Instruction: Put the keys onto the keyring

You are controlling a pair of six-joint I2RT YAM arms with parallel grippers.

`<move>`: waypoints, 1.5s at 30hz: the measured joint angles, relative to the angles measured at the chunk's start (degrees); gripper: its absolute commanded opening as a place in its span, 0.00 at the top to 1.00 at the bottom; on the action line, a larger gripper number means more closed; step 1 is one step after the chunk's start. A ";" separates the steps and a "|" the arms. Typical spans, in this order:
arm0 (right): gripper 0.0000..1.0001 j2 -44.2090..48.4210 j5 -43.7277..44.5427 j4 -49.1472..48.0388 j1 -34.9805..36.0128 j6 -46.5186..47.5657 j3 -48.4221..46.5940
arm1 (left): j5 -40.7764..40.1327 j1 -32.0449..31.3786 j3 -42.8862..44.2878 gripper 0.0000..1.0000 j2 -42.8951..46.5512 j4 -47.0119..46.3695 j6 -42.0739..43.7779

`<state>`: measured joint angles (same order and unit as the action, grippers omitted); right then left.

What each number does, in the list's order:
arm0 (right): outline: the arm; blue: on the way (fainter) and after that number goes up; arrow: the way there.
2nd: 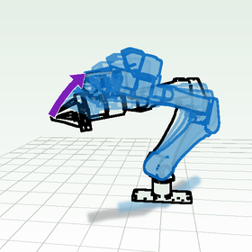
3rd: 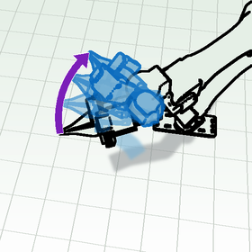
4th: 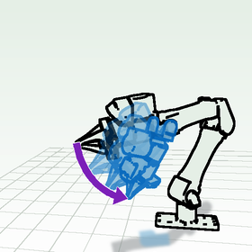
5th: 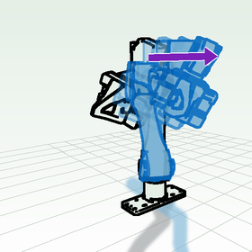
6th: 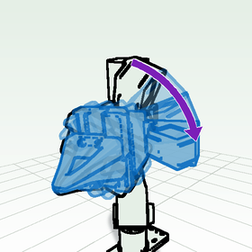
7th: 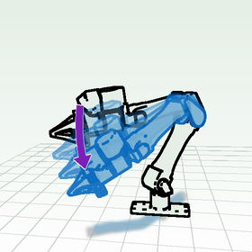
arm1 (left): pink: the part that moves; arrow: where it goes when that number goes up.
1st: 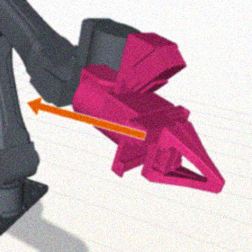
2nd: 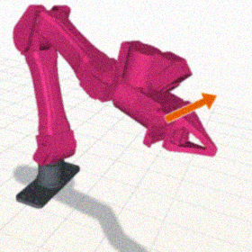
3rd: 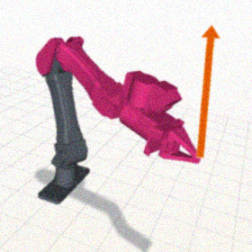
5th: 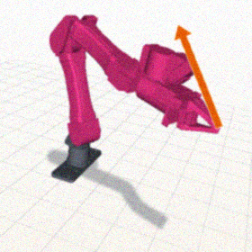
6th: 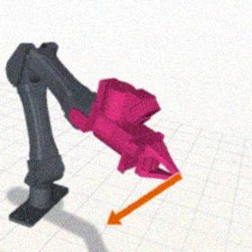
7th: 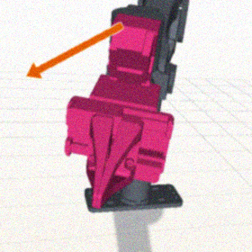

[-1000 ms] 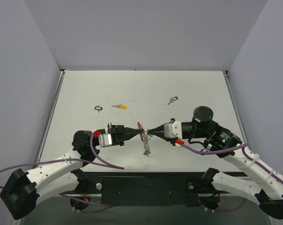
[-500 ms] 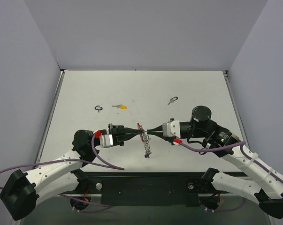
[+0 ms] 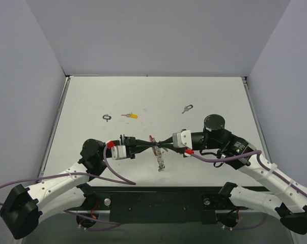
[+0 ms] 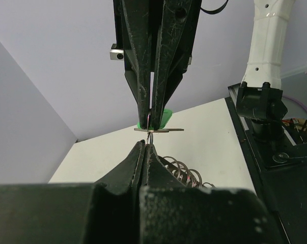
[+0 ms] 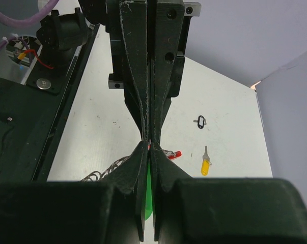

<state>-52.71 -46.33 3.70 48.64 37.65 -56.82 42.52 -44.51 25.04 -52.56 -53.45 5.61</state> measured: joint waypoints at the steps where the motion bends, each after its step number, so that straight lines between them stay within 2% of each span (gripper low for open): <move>1: 1.00 -0.13 0.00 0.07 0.17 0.00 -0.02 | 0.04 -0.02 0.07 1.00 0.02 0.31 0.09; 19: 1.00 -0.44 1.51 6.99 0.09 1.01 -2.47 | 0.09 -0.07 0.15 1.00 1.14 1.66 1.05; 45: 1.00 -1.20 2.36 4.74 -0.20 -4.87 -2.47 | -0.68 0.00 0.17 1.00 1.77 1.90 1.27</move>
<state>-53.91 -43.97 8.45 48.45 32.77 -59.29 41.85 -44.51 25.21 -50.78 -51.55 6.87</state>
